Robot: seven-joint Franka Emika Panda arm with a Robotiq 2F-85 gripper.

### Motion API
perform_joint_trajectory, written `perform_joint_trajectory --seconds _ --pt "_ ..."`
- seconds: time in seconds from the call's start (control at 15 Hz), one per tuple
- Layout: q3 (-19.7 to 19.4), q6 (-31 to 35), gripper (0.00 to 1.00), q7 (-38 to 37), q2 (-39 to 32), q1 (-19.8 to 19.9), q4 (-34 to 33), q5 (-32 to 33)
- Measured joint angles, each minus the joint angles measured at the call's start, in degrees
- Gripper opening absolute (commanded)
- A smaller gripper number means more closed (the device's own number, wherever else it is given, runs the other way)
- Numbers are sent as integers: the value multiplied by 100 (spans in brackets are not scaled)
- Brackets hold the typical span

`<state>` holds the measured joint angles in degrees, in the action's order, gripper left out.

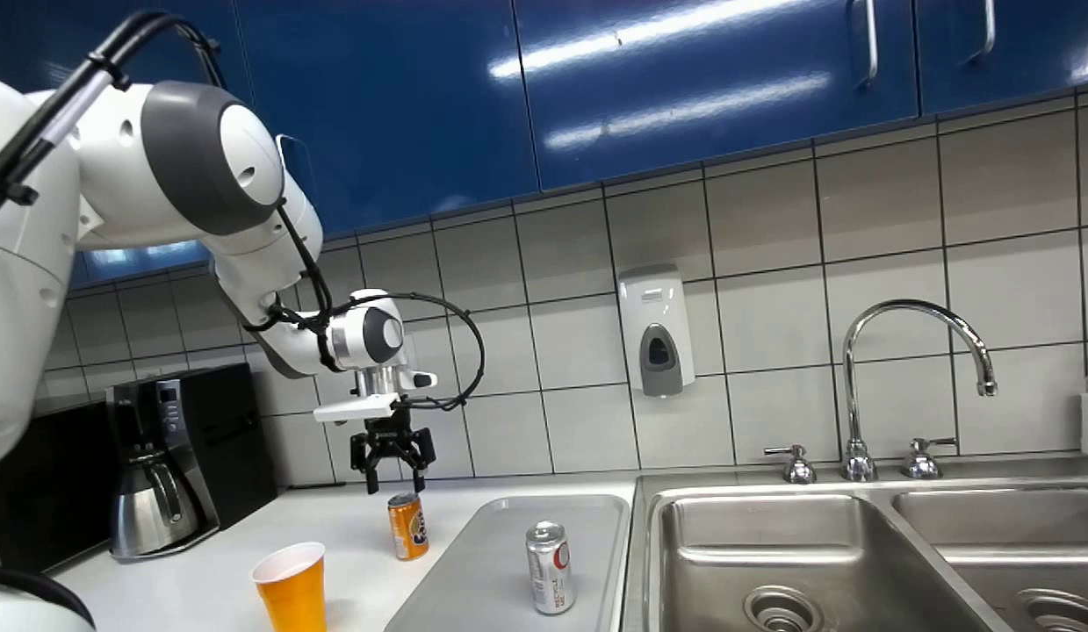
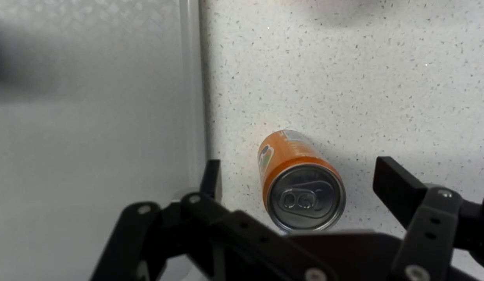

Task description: Put the orange can on the grey tray

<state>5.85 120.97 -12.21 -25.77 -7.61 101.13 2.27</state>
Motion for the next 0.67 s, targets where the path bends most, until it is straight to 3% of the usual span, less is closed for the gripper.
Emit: perform_joint_trajectory --seconds 0.67 --pt "-4 -10 100 234 -546 -44 -526 0"
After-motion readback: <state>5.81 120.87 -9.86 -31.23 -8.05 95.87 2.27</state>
